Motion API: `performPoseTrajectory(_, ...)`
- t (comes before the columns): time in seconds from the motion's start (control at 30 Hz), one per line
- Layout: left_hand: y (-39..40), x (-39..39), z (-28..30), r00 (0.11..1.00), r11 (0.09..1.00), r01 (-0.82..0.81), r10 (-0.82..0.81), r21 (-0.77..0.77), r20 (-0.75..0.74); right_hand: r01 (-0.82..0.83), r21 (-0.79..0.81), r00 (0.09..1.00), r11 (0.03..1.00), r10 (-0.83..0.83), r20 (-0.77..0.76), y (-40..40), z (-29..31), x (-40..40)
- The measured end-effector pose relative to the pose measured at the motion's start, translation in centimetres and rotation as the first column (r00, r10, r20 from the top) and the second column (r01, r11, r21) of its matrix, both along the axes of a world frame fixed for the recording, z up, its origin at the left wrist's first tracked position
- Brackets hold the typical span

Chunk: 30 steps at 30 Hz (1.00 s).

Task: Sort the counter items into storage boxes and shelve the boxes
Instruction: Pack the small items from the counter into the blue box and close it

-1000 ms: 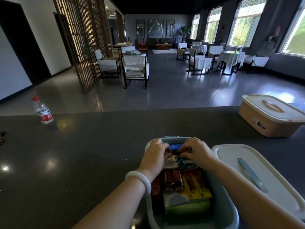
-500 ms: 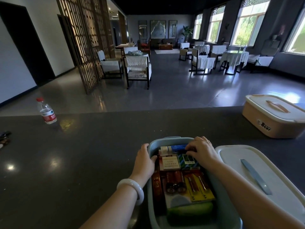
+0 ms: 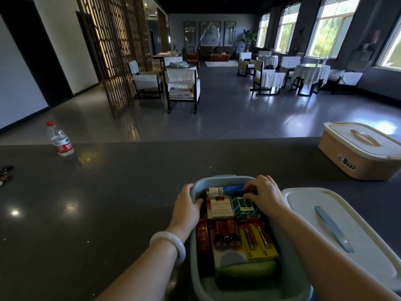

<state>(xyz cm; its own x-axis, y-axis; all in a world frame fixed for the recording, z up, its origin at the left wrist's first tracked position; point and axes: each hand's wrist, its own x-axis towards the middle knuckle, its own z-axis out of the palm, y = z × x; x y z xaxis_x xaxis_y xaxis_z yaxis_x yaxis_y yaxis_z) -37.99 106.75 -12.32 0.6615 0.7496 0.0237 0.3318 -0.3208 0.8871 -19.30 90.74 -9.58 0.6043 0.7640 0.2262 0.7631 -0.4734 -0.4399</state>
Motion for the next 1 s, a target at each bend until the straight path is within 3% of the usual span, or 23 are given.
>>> performPoseTrajectory(0.73, 0.0, -0.2, 0.1, 1.000, 1.000, 0.024, -0.023, -0.011, 0.013, 0.033, 0.020, 0.999, 0.999, -0.033, -0.033, 0.0, -0.2, 0.0)
performPoseTrajectory(0.9, 1.4, -1.8, 0.9, 0.996, 0.995, 0.085, -0.086, -0.046, -0.024, 0.057, 0.068, 0.996, 0.996, -0.061, 0.060, 1.4, 0.8, -1.2)
performPoseTrajectory(1.0, 3.6, -4.0, 1.2, 0.995, 0.998, -0.004, 0.011, 0.068, -0.097, -0.030, 0.089, 0.994, 0.996, 0.021, 0.104, 5.0, 2.2, -3.2)
